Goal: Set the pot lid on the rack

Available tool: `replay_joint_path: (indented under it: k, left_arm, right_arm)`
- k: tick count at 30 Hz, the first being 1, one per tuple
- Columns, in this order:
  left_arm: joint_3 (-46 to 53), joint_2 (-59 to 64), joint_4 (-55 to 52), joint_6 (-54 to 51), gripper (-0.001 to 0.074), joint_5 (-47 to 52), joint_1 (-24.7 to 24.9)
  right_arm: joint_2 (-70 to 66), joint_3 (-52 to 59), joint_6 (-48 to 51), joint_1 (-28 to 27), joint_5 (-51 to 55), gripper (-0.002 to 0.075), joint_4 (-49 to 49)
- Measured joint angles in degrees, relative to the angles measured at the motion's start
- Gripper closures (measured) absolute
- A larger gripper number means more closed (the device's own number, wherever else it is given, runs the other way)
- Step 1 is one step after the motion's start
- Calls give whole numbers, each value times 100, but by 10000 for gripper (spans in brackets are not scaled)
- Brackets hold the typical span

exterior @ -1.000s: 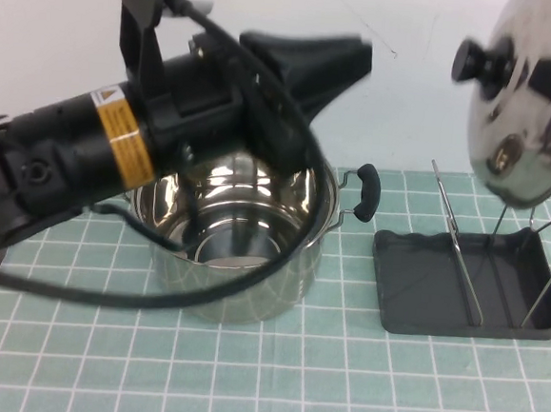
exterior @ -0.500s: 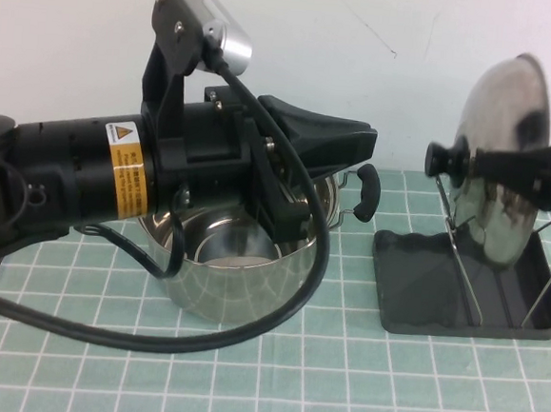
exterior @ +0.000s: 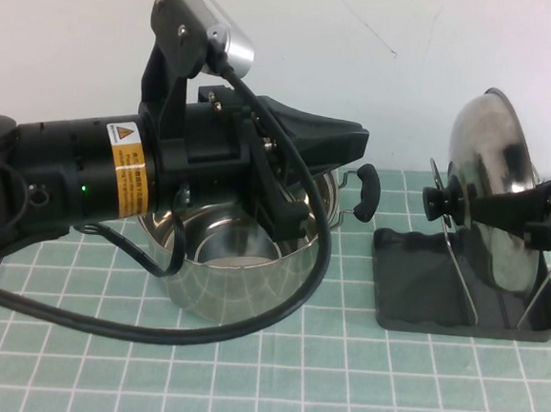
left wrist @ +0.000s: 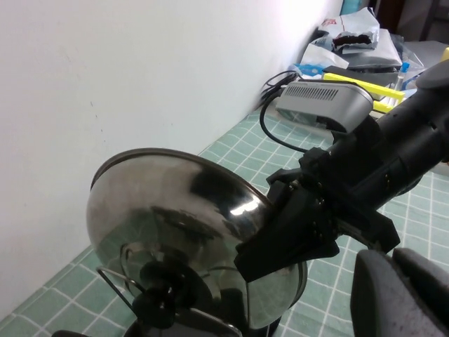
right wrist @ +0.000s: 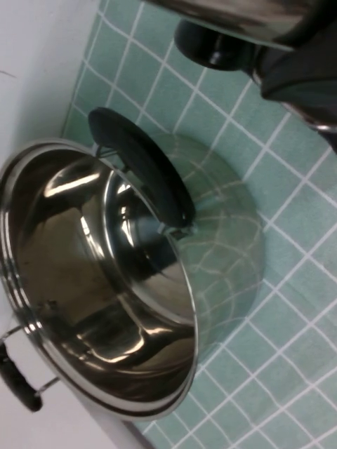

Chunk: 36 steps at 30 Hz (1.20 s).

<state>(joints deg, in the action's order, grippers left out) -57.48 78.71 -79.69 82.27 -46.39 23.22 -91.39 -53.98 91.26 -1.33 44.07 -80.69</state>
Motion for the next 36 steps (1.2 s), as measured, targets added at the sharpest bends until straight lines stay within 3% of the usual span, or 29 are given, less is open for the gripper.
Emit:
replay_joint_path:
  k: [4, 6, 12, 14, 20, 23, 28, 30, 34, 36]
  left_arm:
    - [0, 0, -2, -4, 733, 12, 0]
    - [0, 0, -12, -4, 733, 23, 0]
    - [0, 0, -123, -4, 733, 23, -9]
    - [0, 0, -199, -4, 733, 23, -9]
    - [0, 0, -358, -73, 733, 193, -9]
    - [-11, -9, -473, -172, 733, 842, -9]
    - [-56, -211, -1319, 391, 733, 2805, -9]
    - [-56, -391, -1641, 737, 733, 3466, -23]
    - [-64, -781, -1885, 993, 733, 4336, -27]
    - [-64, -999, -1892, 959, 733, 4833, -27]
  right_arm:
    - [0, 0, 37, 0, -45, 648, 61]
    - [0, 0, 46, 0, -71, 607, 61]
    - [0, 0, 35, -24, -290, 279, 61]
    - [0, 0, 26, -107, -345, 213, 61]
    - [115, 0, 2, -568, -373, 169, 51]
    - [367, -13, 2, -789, -312, 168, -20]
    - [918, -317, 135, -960, 85, 235, -57]
    - [1153, -493, 191, -965, 349, 340, -1]
    - [1475, -936, -118, -965, 1047, 617, 400]
    - [1567, -1181, -543, -965, 1317, 678, 887]
